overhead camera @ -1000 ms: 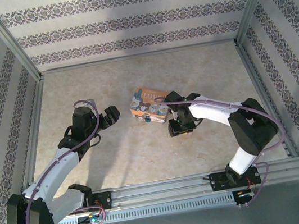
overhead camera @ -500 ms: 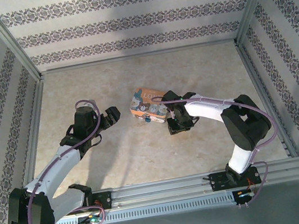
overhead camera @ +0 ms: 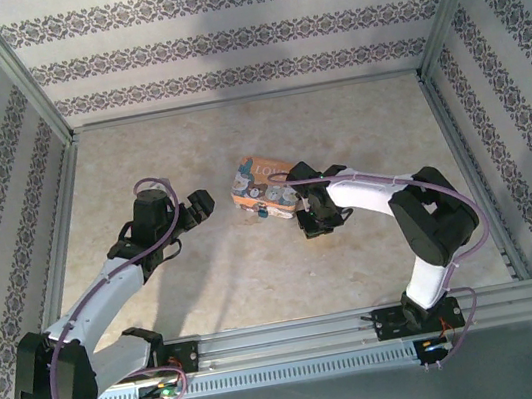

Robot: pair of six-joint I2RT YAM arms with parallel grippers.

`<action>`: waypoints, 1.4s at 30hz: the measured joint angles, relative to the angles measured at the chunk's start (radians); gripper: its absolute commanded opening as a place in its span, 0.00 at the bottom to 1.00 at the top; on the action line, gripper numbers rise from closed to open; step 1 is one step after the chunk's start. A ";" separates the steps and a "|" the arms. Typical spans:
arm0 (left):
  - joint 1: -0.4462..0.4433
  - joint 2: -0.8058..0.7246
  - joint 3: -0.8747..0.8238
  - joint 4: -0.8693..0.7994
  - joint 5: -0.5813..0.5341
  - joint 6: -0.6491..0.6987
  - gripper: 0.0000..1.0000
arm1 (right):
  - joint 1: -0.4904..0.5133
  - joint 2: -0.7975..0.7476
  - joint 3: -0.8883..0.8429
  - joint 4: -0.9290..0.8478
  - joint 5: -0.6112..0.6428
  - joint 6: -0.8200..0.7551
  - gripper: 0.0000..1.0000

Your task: Unlock a padlock with a key

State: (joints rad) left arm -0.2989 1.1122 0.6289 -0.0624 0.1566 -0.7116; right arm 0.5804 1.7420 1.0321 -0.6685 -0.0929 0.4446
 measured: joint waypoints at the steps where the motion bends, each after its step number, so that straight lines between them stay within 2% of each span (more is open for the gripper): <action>1: 0.000 0.000 0.000 0.000 0.000 0.000 0.99 | 0.000 0.002 0.000 0.000 0.000 0.000 0.13; 11: 0.000 0.000 0.000 0.000 0.000 0.000 0.99 | 0.000 -0.001 0.001 0.002 0.003 -0.004 0.00; 14: 0.000 -0.001 0.000 -0.002 0.000 0.000 0.99 | 0.000 -0.021 -0.003 0.002 0.011 -0.006 0.00; 19: 0.000 -0.017 0.007 -0.017 0.024 -0.007 0.99 | 0.001 -0.154 -0.009 -0.008 0.035 -0.034 0.00; 24: 0.000 -0.028 0.042 -0.029 0.109 -0.052 0.99 | 0.007 -0.335 0.004 -0.009 0.043 -0.091 0.00; 28: 0.000 -0.028 0.059 -0.018 0.205 -0.118 0.93 | 0.006 -0.435 0.032 0.006 0.014 -0.137 0.00; 34: 0.000 -0.027 0.059 0.061 0.349 -0.240 0.79 | 0.017 -0.563 0.035 0.138 -0.117 -0.249 0.00; 37: 0.000 -0.025 0.063 0.074 0.405 -0.262 0.71 | 0.064 -0.606 0.035 0.203 -0.145 -0.365 0.00; 42: 0.000 -0.023 0.088 0.073 0.478 -0.266 0.63 | 0.172 -0.658 0.012 0.270 -0.158 -0.642 0.00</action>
State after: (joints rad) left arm -0.2989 1.0893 0.7166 0.0109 0.6350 -0.9771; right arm 0.7528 1.0836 1.0443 -0.3985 -0.2504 -0.1978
